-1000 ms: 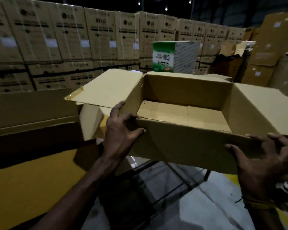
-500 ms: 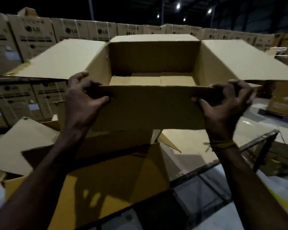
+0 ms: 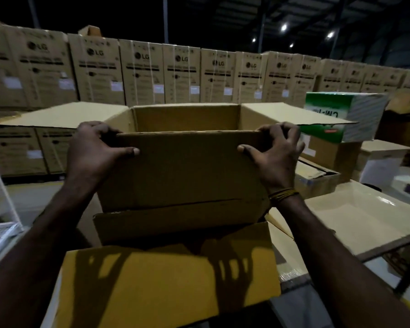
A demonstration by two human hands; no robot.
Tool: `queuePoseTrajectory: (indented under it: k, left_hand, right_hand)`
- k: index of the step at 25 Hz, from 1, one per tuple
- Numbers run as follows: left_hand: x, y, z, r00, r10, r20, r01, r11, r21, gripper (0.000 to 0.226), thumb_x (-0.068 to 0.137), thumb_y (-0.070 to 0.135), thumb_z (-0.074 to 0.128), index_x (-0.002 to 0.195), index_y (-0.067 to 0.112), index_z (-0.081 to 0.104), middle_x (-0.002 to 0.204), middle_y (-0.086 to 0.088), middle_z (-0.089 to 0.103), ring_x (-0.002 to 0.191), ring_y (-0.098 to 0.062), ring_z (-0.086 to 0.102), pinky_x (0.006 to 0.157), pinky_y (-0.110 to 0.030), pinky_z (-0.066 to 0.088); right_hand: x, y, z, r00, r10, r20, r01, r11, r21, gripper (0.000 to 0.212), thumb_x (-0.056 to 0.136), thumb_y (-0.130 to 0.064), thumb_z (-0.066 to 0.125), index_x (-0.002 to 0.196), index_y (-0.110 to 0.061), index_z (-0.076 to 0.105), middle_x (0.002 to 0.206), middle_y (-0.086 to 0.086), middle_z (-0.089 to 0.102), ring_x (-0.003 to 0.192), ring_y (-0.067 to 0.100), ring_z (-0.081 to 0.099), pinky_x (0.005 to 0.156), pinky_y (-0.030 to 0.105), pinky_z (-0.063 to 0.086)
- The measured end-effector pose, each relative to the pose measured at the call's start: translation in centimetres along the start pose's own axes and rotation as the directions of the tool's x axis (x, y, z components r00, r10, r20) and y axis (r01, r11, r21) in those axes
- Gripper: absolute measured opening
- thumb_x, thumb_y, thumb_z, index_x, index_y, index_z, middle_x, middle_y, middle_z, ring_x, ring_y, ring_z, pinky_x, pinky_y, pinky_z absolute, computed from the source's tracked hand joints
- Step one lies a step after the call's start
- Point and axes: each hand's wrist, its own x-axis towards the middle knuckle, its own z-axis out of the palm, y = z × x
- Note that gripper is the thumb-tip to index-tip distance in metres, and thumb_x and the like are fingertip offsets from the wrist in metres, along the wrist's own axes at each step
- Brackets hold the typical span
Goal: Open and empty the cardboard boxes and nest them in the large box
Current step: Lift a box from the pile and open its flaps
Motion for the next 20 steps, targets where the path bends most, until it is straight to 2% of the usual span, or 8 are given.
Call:
queuePoseTrajectory:
  k: [2, 4, 7, 9, 14, 16, 18, 20]
  left_hand:
    - [-0.1, -0.3, -0.1, 0.999, -0.029, 0.026, 0.029, 1.000, -0.011, 0.053, 0.068, 0.024, 0.085, 0.115, 0.011, 0.065, 0.125, -0.009, 0.058, 0.116, -0.026, 0.054, 0.087, -0.044, 0.053]
    - [0.2, -0.1, 0.1, 0.998, -0.049, 0.045, 0.049, 0.999, 0.004, 0.054, 0.070, 0.022, 0.085, 0.119, 0.012, 0.063, 0.124, -0.008, 0.060, 0.111, -0.022, 0.056, 0.084, -0.041, 0.053]
    - [0.8, 0.4, 0.7, 0.990, -0.108, 0.096, 0.108, 0.994, 0.000, 0.056, 0.073, 0.020, 0.083, 0.124, 0.014, 0.061, 0.125, -0.007, 0.061, 0.109, -0.022, 0.057, 0.077, -0.037, 0.052]
    - [1.1, 0.6, 1.2, 0.983, -0.130, 0.128, 0.131, 0.991, 0.006, 0.057, 0.073, 0.021, 0.083, 0.125, 0.016, 0.061, 0.126, -0.008, 0.061, 0.108, -0.023, 0.057, 0.079, -0.042, 0.055]
    - [1.9, 0.9, 1.8, 0.975, -0.163, 0.150, 0.159, 0.987, 0.037, 0.059, 0.072, 0.023, 0.084, 0.125, 0.016, 0.061, 0.123, -0.009, 0.061, 0.105, -0.024, 0.058, 0.081, -0.050, 0.057]
    - [2.1, 0.9, 1.9, 0.967, -0.191, 0.168, 0.188, 0.982, 0.031, 0.058, 0.072, 0.022, 0.084, 0.125, 0.015, 0.061, 0.119, -0.006, 0.061, 0.100, -0.022, 0.059, 0.074, -0.045, 0.058]
    - [2.3, 0.7, 2.4, 0.942, -0.240, 0.236, 0.235, 0.971, 0.047, 0.053, 0.073, 0.021, 0.084, 0.122, 0.014, 0.063, 0.105, 0.001, 0.061, 0.086, -0.016, 0.059, 0.064, -0.038, 0.056]
    - [2.4, 0.2, 3.1, 0.910, -0.289, 0.296, 0.269, 0.957, 0.108, 0.050, 0.072, 0.021, 0.085, 0.117, 0.012, 0.066, 0.099, -0.001, 0.065, 0.082, -0.017, 0.062, 0.066, -0.041, 0.059]
  right_hand:
    - [-0.3, 0.4, 0.8, 0.999, 0.019, 0.033, -0.019, 1.000, -0.001, 0.051, 0.069, -0.048, 0.083, 0.112, -0.032, 0.059, 0.132, 0.006, 0.039, 0.127, 0.036, 0.035, 0.097, 0.051, 0.046]
    - [-0.2, 0.8, 1.1, 0.997, 0.045, 0.069, -0.044, 0.999, -0.014, 0.052, 0.070, -0.048, 0.082, 0.113, -0.030, 0.060, 0.132, 0.006, 0.040, 0.128, 0.037, 0.034, 0.099, 0.056, 0.045]
    - [0.3, 1.5, 1.4, 0.988, 0.093, 0.127, -0.086, 0.994, -0.063, 0.058, 0.070, -0.048, 0.083, 0.118, -0.028, 0.059, 0.134, 0.008, 0.040, 0.126, 0.036, 0.036, 0.095, 0.049, 0.046]
    - [0.5, 2.0, 1.7, 0.978, 0.124, 0.169, -0.110, 0.990, -0.086, 0.060, 0.069, -0.049, 0.083, 0.120, -0.028, 0.058, 0.136, 0.008, 0.039, 0.124, 0.035, 0.037, 0.090, 0.043, 0.045]
    - [0.8, 2.7, 2.4, 0.953, 0.174, 0.248, -0.158, 0.984, -0.083, 0.059, 0.071, -0.048, 0.083, 0.120, -0.028, 0.058, 0.139, 0.008, 0.037, 0.123, 0.035, 0.037, 0.083, 0.040, 0.043]
    - [1.3, 2.7, 2.8, 0.935, 0.199, 0.292, -0.173, 0.978, -0.115, 0.059, 0.071, -0.047, 0.083, 0.121, -0.027, 0.059, 0.140, 0.008, 0.036, 0.125, 0.036, 0.036, 0.086, 0.043, 0.045]
    - [1.4, 3.3, 3.8, 0.894, 0.247, 0.374, -0.201, 0.967, -0.160, 0.060, 0.070, -0.048, 0.084, 0.121, -0.026, 0.060, 0.143, 0.008, 0.035, 0.128, 0.037, 0.034, 0.093, 0.048, 0.048]
    - [1.2, 4.1, 4.8, 0.844, 0.291, 0.451, -0.229, 0.955, -0.188, 0.065, 0.065, -0.052, 0.085, 0.120, -0.028, 0.059, 0.140, 0.008, 0.037, 0.126, 0.036, 0.039, 0.094, 0.053, 0.050]
